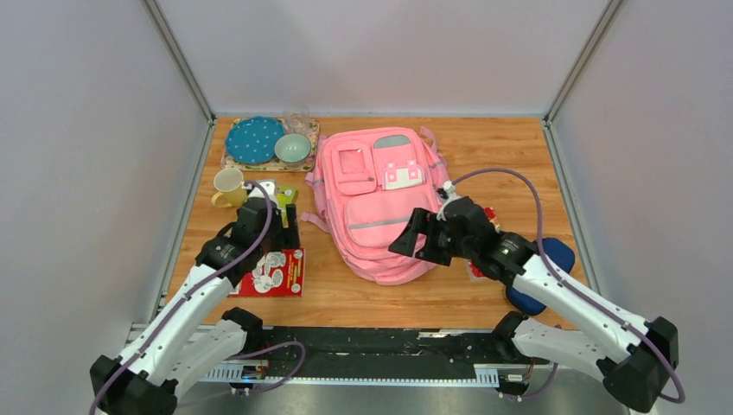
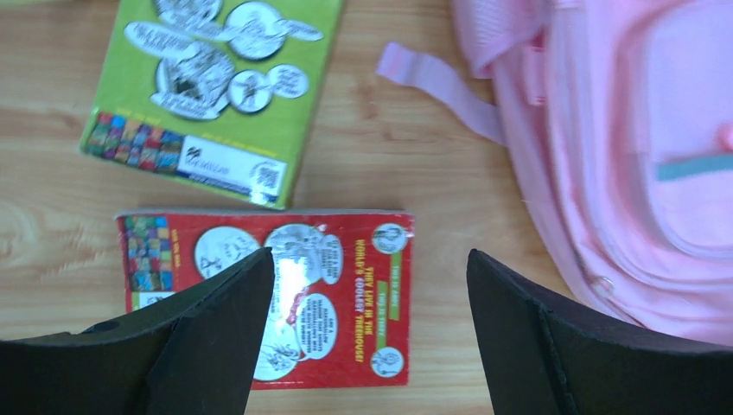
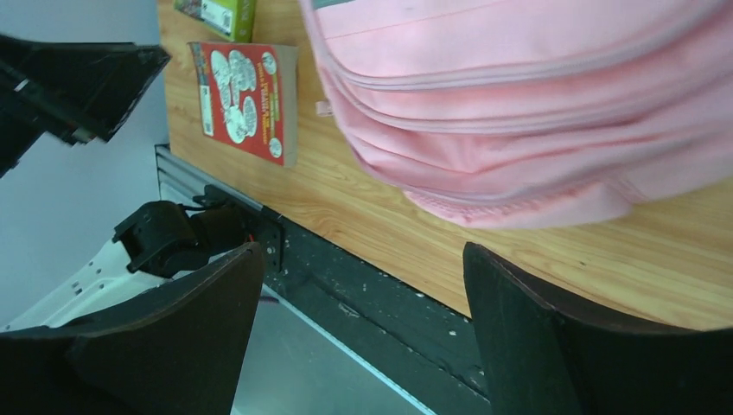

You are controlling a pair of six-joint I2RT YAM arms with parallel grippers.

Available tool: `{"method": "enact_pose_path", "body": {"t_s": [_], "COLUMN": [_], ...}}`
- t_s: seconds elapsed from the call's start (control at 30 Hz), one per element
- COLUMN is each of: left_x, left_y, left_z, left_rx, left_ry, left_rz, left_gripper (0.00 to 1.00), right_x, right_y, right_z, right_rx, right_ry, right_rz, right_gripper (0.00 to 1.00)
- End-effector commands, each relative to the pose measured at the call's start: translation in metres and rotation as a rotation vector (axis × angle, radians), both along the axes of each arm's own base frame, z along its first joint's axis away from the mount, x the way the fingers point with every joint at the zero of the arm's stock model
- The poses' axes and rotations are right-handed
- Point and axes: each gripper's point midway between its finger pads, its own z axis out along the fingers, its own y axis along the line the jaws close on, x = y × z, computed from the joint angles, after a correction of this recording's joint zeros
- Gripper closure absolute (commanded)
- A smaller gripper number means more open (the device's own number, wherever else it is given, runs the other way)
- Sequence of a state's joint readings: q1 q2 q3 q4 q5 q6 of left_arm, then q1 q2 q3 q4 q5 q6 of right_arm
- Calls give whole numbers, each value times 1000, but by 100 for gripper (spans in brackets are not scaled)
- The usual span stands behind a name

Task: Pack the student bag
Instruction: Pick up the book from the center of the board.

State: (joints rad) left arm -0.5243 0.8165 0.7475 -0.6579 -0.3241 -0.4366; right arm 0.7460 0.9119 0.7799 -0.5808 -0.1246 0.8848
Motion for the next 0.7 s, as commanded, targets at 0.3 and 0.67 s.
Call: {"method": "enact_pose_path", "body": {"t_s": [0.3,0.67], "left_x": [-11,-6], "left_y": [102,152], "left_z": [-66,-99], "left_rx": [-198,-110], "left_ry": [149,139], "left_rz": [468,629], "left_gripper": [9,8], "right_x": [14,21], "right_y": [135,185], "right_z": [38,-1], "right_rx": [118,28], "right_ry": [-92,-43], "right_rz": [356,499], "right_gripper": [12,12]}}
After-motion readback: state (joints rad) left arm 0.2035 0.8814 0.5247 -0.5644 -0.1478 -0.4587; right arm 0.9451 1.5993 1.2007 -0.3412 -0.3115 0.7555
